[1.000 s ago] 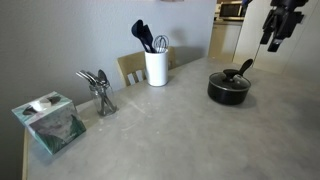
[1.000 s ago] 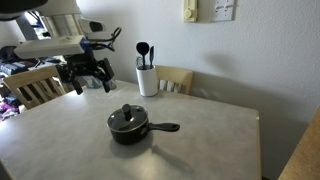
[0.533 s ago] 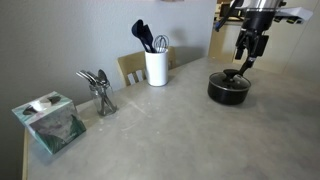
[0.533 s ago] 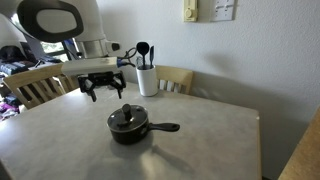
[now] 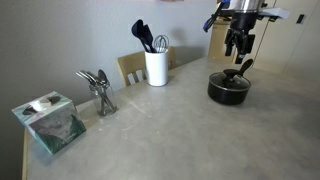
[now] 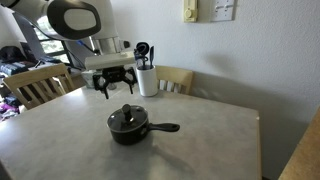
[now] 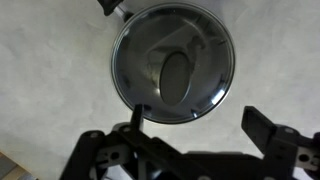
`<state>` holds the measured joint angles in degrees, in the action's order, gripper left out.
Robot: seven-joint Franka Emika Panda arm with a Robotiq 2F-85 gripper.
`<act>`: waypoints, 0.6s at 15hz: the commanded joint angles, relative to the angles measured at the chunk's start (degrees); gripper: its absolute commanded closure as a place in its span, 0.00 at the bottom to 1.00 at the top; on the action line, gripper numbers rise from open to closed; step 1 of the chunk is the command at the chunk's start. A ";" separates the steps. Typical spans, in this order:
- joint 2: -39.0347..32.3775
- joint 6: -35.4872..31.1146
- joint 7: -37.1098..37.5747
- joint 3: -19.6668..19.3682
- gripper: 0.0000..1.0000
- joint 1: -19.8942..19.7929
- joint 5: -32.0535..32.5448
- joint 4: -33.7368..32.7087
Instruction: Remove the glass lid from the black pot
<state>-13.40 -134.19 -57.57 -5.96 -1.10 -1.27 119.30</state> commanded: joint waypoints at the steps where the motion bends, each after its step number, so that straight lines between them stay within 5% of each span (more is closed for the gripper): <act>1: -1.33 -0.09 2.19 2.16 0.00 -2.26 0.67 -0.45; 9: -4.76 -1.29 10.90 2.33 0.00 -3.18 4.80 -0.90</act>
<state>-16.67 -135.02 -48.46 -5.04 -2.61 2.16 119.25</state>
